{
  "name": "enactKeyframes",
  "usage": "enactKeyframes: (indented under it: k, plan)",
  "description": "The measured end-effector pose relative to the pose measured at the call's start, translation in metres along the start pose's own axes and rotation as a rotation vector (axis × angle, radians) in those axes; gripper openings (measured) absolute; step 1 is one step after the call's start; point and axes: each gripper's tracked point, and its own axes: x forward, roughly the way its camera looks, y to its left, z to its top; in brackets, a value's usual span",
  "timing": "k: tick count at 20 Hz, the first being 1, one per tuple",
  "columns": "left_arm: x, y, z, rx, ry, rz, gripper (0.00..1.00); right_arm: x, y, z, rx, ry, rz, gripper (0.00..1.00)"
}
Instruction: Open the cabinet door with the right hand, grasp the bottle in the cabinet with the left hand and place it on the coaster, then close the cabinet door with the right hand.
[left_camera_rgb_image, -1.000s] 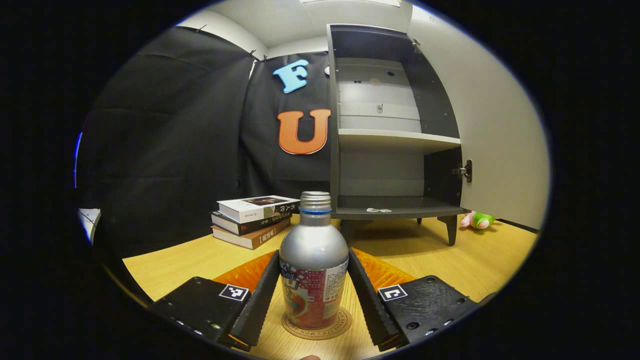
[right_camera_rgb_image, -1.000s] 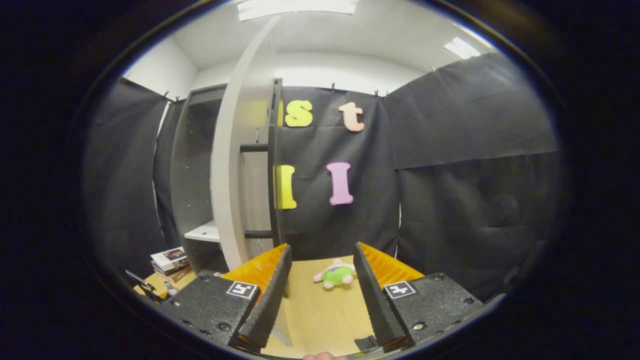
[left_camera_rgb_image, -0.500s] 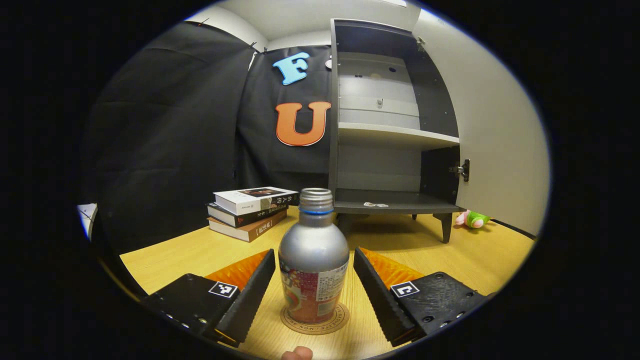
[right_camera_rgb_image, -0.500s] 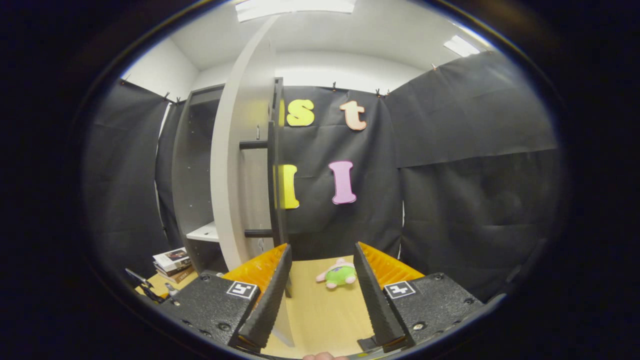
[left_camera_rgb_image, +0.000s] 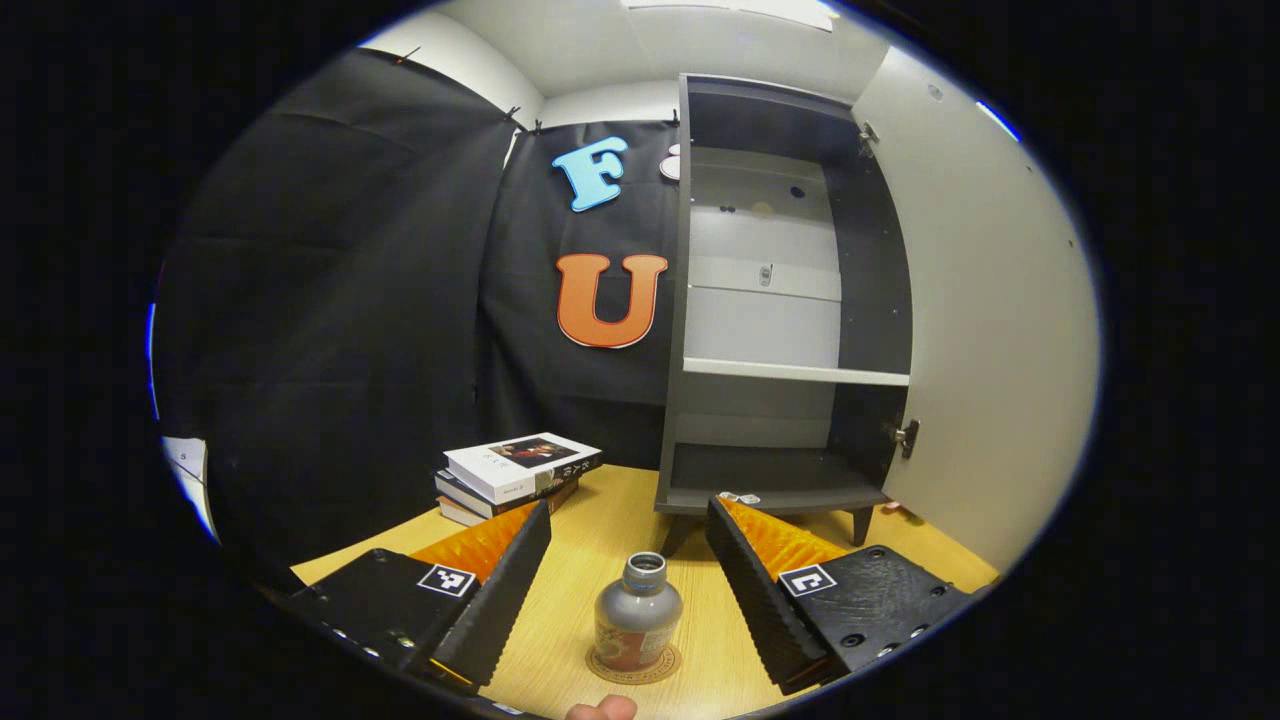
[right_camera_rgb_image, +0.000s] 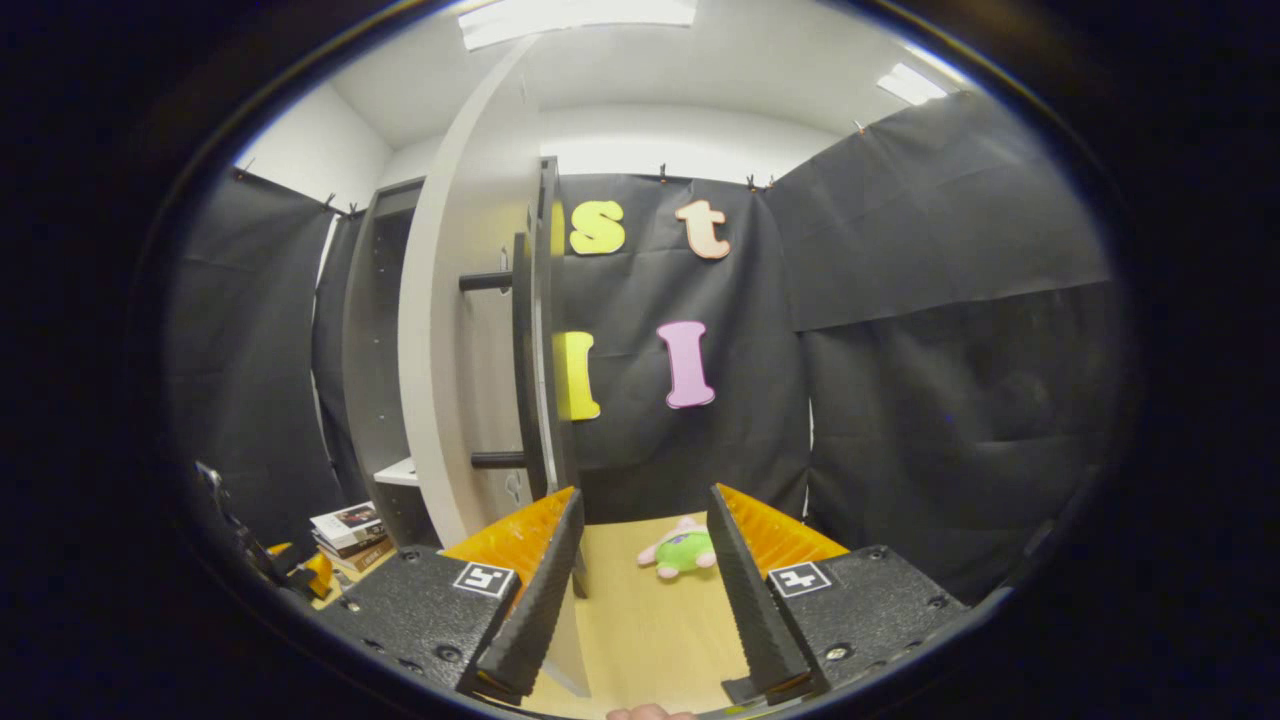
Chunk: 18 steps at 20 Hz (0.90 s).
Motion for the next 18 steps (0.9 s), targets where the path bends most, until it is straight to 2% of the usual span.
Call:
enactKeyframes:
  k: [3, 5, 11, 15, 18]
  plan:
    - [-0.009, -0.004, 0.039, -0.050, 0.017, -0.041, 0.94, 0.003, -0.002, -0.002, 0.004, -0.015, 0.011, 0.78]
    - [-0.017, -0.002, 0.069, -0.071, -0.014, -0.052, 0.94, 0.007, -0.008, 0.000, 0.001, -0.025, 0.009, 0.78]
    - [-0.028, 0.001, 0.135, -0.017, -0.111, -0.067, 0.95, 0.023, -0.019, 0.014, 0.010, -0.052, 0.023, 0.78]
    - [-0.037, -0.011, 0.154, -0.009, -0.148, -0.096, 0.95, 0.027, -0.013, 0.037, 0.036, -0.095, 0.061, 0.78]
    - [-0.041, -0.015, 0.151, 0.002, -0.143, -0.108, 0.95, 0.030, -0.011, 0.047, 0.009, -0.115, 0.069, 0.78]
